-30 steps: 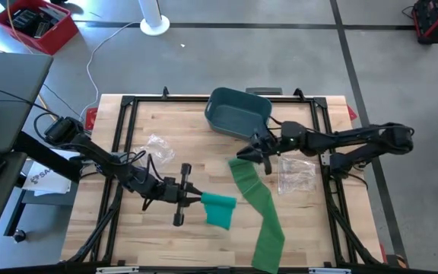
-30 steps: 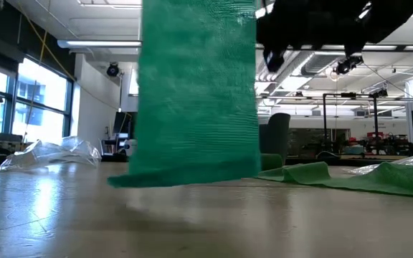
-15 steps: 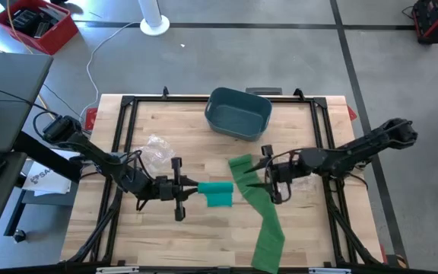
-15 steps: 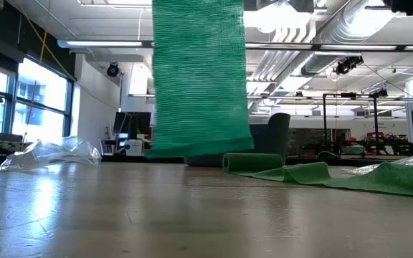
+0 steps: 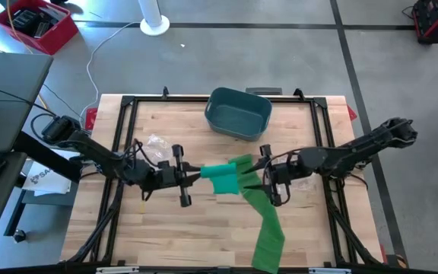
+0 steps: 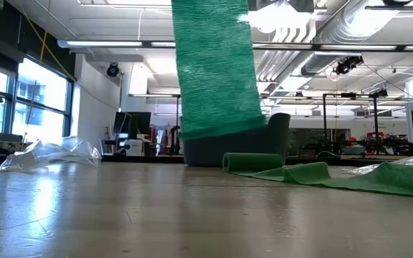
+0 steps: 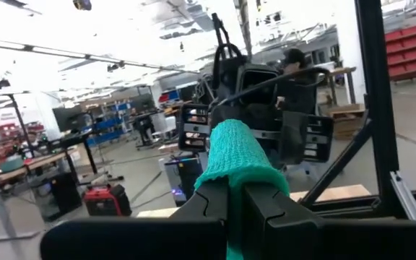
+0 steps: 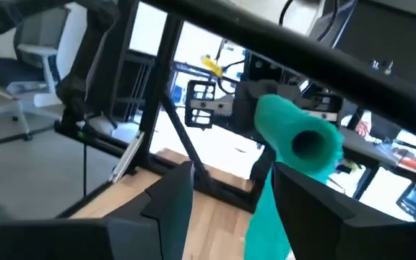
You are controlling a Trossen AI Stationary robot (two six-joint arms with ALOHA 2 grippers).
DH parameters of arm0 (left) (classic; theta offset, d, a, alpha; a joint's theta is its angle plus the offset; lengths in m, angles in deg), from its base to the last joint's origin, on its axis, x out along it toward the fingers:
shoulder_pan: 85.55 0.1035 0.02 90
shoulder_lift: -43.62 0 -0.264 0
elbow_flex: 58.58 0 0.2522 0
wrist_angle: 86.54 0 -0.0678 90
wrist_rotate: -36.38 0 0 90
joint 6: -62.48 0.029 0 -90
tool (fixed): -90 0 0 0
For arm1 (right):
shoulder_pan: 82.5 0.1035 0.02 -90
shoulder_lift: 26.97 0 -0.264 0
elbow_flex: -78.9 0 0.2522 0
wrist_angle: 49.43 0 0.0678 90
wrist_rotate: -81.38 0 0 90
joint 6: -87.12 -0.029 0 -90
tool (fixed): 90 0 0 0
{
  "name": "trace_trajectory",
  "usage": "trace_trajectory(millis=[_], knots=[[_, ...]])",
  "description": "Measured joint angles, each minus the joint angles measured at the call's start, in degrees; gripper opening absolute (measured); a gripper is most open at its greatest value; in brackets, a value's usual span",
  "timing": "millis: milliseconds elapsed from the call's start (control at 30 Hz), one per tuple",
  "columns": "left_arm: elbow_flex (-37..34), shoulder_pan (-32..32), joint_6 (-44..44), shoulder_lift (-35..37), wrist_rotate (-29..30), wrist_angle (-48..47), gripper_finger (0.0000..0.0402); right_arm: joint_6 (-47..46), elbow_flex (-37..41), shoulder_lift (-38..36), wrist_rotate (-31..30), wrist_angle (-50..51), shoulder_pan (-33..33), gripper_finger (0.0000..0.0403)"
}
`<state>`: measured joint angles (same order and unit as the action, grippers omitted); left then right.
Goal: Roll bandage
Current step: Roll the light green bandage
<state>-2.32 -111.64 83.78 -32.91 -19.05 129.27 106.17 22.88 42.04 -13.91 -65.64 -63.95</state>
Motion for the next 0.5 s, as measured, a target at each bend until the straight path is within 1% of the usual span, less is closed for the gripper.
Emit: trace_trajectory(millis=[100, 167, 500], knots=[[0.00, 0.59, -0.15, -0.02, -1.76, 0.08, 0.0001, -0.81, -0.04, 0.02, -4.73, -0.24, 0.00, 0.0181], [0.00, 0.75, -0.58, -0.02, -2.52, 0.04, 0.0001, -0.63, -0.07, 0.02, -5.80, -0.24, -0.07, 0.0181], [0.00, 1.07, -1.67, -0.02, -2.77, -0.22, 0.0001, 0.52, -0.09, 0.89, -3.86, -2.49, -0.02, 0.0181]])
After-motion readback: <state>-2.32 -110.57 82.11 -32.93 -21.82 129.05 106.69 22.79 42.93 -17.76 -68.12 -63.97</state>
